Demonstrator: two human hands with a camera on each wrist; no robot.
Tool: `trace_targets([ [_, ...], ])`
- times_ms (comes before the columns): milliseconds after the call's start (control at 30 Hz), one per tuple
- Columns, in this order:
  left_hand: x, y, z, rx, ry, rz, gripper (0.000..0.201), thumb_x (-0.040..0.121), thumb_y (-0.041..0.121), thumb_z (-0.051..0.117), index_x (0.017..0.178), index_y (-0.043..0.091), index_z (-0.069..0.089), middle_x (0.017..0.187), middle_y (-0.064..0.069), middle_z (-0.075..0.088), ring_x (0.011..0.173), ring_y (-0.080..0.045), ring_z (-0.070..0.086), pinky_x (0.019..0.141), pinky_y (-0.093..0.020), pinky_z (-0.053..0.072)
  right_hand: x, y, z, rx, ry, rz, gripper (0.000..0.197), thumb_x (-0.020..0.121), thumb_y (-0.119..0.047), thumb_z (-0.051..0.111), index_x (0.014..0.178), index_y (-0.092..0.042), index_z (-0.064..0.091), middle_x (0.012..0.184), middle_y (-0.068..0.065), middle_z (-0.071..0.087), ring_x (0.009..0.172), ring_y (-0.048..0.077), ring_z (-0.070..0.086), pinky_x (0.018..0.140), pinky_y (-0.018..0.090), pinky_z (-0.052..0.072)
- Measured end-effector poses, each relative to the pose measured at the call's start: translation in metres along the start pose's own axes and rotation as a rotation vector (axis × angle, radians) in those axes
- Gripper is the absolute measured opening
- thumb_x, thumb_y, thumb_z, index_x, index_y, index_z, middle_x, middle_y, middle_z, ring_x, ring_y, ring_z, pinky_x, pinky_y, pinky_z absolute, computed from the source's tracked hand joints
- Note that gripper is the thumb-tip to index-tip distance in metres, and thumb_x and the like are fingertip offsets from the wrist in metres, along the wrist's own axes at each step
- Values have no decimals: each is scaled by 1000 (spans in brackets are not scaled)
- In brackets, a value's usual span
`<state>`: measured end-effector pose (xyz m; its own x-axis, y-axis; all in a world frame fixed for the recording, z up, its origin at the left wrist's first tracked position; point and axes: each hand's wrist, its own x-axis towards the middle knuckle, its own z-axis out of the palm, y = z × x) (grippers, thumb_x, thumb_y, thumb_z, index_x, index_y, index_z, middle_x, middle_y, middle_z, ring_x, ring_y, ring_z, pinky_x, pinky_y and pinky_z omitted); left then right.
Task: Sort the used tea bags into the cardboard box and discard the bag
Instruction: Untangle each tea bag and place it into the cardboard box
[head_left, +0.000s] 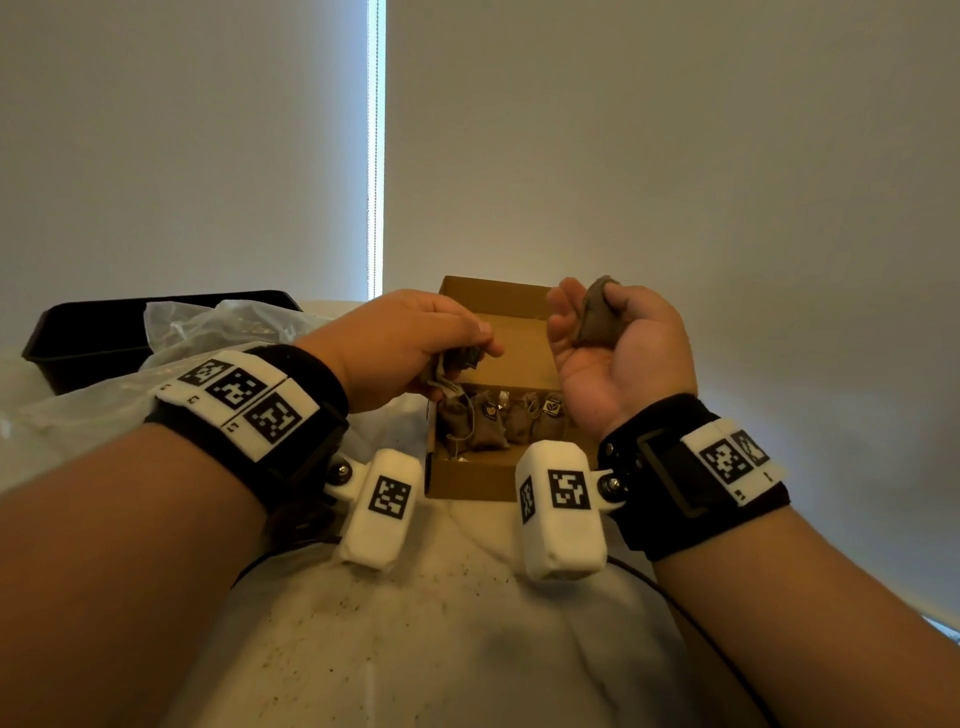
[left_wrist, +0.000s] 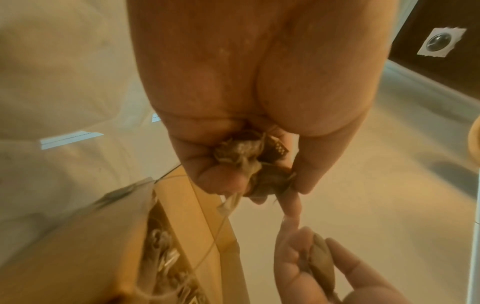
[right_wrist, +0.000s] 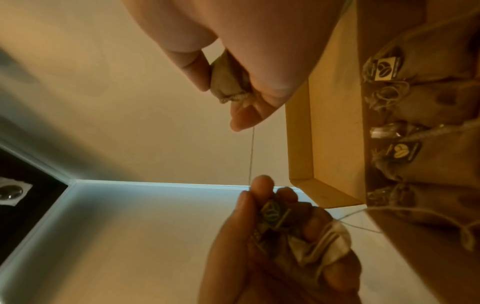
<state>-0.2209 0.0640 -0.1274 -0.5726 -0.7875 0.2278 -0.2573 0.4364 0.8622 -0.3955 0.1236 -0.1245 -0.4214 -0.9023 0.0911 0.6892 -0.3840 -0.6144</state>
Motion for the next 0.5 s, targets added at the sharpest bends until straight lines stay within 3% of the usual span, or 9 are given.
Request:
trace_targets([
  [100,0,-1,1,-15,-20,13,24,101,22,50,98,21,74,101,-5,68,88,-21,63,71,-27,56,3,5,-1,-180,21,-1,22,98,-14,53,118,-6,57,109,15,68,91,25,69,60,29,54],
  [167,1,0,1,-147,-14,-21,27,102,20,47,99,19,74,98,-6,65,84,-22,59,66,-29,54,4,8,-2,-327,55,-10,21,97,-15,57,117,-8,59,110,14,68,90,23,68,62,30,56],
  [267,4,2,2,-312,49,-76,26,102,21,49,103,18,75,99,-9,61,80,-21,54,59,-26,48,0,10,-3,-667,75,-41,8,94,-22,64,102,-17,63,103,8,67,89,20,66,68,31,56],
  [367,7,2,8,-437,131,-153,23,100,26,56,107,16,75,101,-11,63,75,-17,53,55,-24,47,-5,14,-6,-1024,-10,-171,7,91,-29,68,95,-23,66,93,0,71,83,15,66,62,27,50],
  [500,9,1,16,-489,144,-222,24,97,28,60,111,16,75,100,-9,61,74,-15,52,53,-23,47,-9,18,-5,-1152,-107,-285,10,89,-33,71,88,-24,67,87,1,74,81,19,70,65,31,58],
])
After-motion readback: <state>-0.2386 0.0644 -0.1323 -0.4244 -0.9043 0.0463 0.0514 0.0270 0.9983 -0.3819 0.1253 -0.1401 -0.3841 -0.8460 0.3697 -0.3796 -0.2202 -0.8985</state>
